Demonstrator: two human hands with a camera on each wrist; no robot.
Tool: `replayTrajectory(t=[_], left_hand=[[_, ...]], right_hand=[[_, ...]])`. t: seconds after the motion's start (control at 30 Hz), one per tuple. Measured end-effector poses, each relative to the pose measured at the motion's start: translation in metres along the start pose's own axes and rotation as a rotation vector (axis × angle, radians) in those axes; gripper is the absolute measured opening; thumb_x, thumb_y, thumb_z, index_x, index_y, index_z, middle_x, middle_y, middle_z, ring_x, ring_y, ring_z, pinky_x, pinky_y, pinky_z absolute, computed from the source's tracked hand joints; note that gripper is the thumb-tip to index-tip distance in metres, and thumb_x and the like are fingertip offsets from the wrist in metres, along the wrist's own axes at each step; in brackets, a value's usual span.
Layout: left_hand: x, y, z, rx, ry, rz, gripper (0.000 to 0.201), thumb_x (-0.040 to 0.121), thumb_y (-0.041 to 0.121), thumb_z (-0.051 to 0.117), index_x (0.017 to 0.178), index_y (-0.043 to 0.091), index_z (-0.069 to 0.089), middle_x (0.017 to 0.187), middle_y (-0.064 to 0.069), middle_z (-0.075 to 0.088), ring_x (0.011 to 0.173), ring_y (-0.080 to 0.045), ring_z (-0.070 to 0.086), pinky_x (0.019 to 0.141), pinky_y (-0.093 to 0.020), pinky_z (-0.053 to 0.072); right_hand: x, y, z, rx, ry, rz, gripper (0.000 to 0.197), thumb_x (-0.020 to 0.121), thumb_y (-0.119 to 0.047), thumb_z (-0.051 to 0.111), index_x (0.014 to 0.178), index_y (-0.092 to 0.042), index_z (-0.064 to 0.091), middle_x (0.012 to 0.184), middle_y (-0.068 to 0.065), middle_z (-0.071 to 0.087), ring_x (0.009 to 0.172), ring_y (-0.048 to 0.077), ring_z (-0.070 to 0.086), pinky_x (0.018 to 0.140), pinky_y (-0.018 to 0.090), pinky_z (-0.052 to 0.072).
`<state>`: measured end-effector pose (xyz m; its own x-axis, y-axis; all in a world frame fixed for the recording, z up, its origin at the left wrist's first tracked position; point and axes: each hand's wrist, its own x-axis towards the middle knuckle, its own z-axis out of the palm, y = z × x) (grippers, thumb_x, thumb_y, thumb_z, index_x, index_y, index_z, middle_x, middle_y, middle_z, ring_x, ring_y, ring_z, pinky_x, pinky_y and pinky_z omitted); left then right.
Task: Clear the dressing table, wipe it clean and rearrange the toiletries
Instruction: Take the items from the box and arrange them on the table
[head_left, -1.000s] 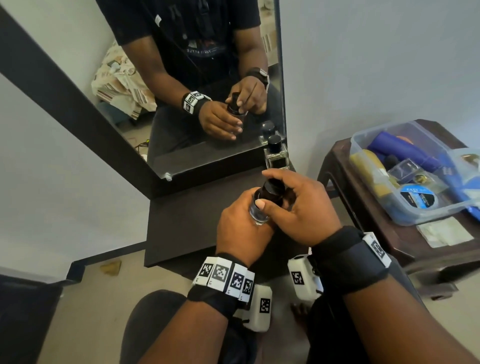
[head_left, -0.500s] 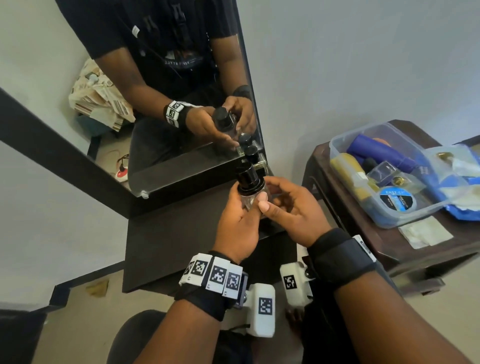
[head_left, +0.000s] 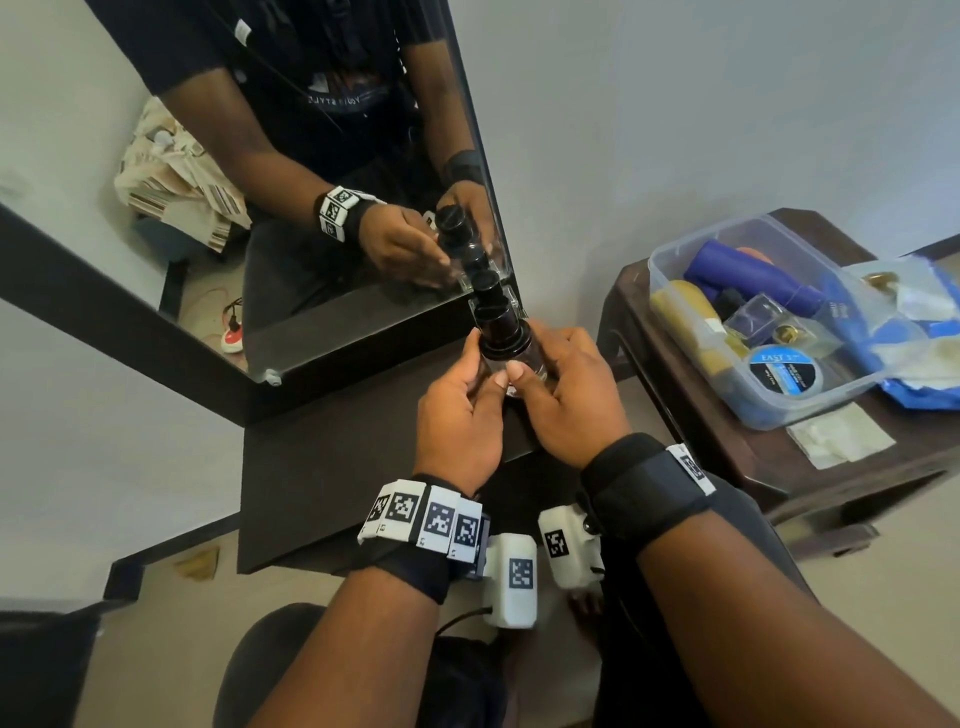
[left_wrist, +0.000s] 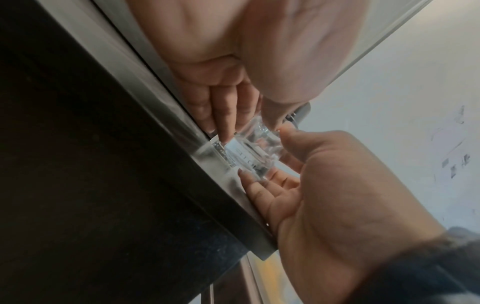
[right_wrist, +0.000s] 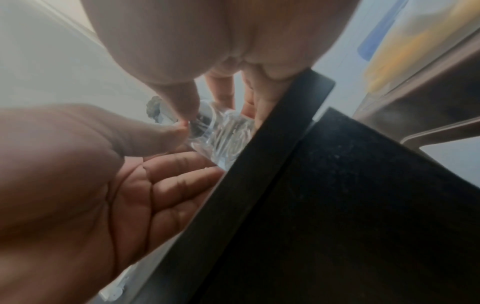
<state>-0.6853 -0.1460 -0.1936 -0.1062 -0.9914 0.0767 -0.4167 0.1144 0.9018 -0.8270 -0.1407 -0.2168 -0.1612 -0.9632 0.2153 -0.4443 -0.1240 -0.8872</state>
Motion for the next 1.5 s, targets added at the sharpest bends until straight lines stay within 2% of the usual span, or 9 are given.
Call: replayTrajectory(t=[0.17, 0.3, 0.6, 0.7, 0.83, 0.93, 1.03, 1.13, 1.5], left_hand=[[0.000, 0.001, 0.006, -0.037, -0.046, -0.043, 0.061, 0.107, 0.012, 0.056, 0.162, 0.029, 0.037, 0.134, 0.018, 0.069, 0.128, 0.005, 0.059, 0.116, -0.030, 0.044], [-0.004, -0.007, 0.010, -0.050, -0.074, -0.056, 0.074, 0.105, 0.005, 0.056, 0.165, 0.034, 0.025, 0.140, 0.018, 0.066, 0.133, 0.004, 0.057, 0.120, -0.035, 0.041], [-0.013, -0.026, 0.014, 0.025, -0.041, 0.083, 0.100, 0.093, 0.036, 0.062, 0.165, 0.039, -0.007, 0.170, 0.013, 0.028, 0.153, -0.004, 0.034, 0.127, -0.043, 0.031], [-0.017, -0.029, 0.018, -0.115, 0.120, 0.091, 0.106, 0.087, 0.029, 0.072, 0.167, 0.035, 0.003, 0.170, 0.010, 0.030, 0.145, -0.011, 0.049, 0.120, -0.039, 0.041], [-0.025, -0.030, 0.017, -0.174, 0.280, 0.175, 0.092, 0.085, 0.029, 0.076, 0.162, 0.025, 0.027, 0.144, 0.001, 0.058, 0.099, -0.012, 0.070, 0.088, -0.025, 0.057], [-0.025, -0.029, 0.019, -0.178, 0.272, 0.200, 0.071, 0.085, 0.033, 0.075, 0.148, 0.025, 0.043, 0.114, -0.001, 0.070, 0.083, -0.010, 0.068, 0.077, -0.019, 0.054], [-0.026, -0.030, 0.017, -0.173, 0.206, 0.203, 0.049, 0.085, 0.037, 0.074, 0.130, 0.039, 0.055, 0.099, 0.000, 0.072, 0.083, -0.014, 0.068, 0.078, -0.024, 0.054], [-0.028, -0.031, 0.013, -0.151, 0.158, 0.211, 0.037, 0.085, 0.039, 0.074, 0.120, 0.039, 0.060, 0.095, 0.001, 0.072, 0.082, -0.015, 0.067, 0.078, -0.028, 0.053], [-0.027, -0.032, 0.015, -0.109, 0.123, 0.239, 0.037, 0.085, 0.037, 0.075, 0.120, 0.036, 0.063, 0.087, 0.003, 0.069, 0.076, -0.015, 0.063, 0.074, -0.018, 0.052]], right_hand=[[0.002, -0.003, 0.004, -0.073, 0.001, 0.023, 0.049, 0.102, -0.030, 0.059, 0.150, -0.027, 0.048, 0.114, -0.006, 0.047, 0.094, 0.001, 0.045, 0.077, 0.002, 0.033], [0.002, -0.007, 0.000, -0.111, 0.006, 0.045, 0.052, 0.102, -0.032, 0.057, 0.152, -0.025, 0.047, 0.122, -0.002, 0.055, 0.105, 0.012, 0.054, 0.088, 0.021, 0.043], [0.002, -0.018, -0.016, -0.176, -0.011, 0.052, 0.051, 0.092, -0.023, 0.067, 0.142, -0.026, 0.059, 0.124, 0.001, 0.072, 0.112, 0.023, 0.066, 0.099, 0.039, 0.053], [0.004, -0.015, -0.037, -0.036, 0.216, 0.084, 0.048, 0.087, -0.020, 0.068, 0.135, -0.020, 0.065, 0.120, -0.002, 0.072, 0.104, 0.015, 0.068, 0.095, 0.040, 0.057], [0.010, 0.003, -0.084, 0.028, 0.560, 0.253, 0.030, 0.092, -0.026, 0.068, 0.122, -0.021, 0.070, 0.109, -0.008, 0.068, 0.096, 0.007, 0.063, 0.090, 0.029, 0.055], [0.009, 0.023, -0.106, -0.149, 0.676, 0.367, 0.028, 0.089, -0.033, 0.066, 0.116, -0.025, 0.071, 0.126, -0.001, 0.063, 0.117, 0.020, 0.058, 0.107, 0.045, 0.046], [0.010, 0.034, -0.125, -0.441, 0.583, 0.598, 0.035, 0.090, -0.043, 0.063, 0.123, -0.034, 0.068, 0.155, -0.001, 0.042, 0.145, 0.025, 0.035, 0.119, 0.059, 0.020], [0.010, 0.042, -0.142, -0.555, 0.437, 0.767, 0.037, 0.092, -0.046, 0.062, 0.129, -0.043, 0.064, 0.161, -0.001, 0.034, 0.151, 0.028, 0.027, 0.117, 0.071, 0.007], [0.011, 0.052, -0.152, -0.562, 0.282, 0.837, 0.054, 0.089, -0.034, 0.066, 0.141, -0.033, 0.052, 0.146, 0.007, 0.046, 0.135, 0.034, 0.043, 0.106, 0.063, 0.031]])
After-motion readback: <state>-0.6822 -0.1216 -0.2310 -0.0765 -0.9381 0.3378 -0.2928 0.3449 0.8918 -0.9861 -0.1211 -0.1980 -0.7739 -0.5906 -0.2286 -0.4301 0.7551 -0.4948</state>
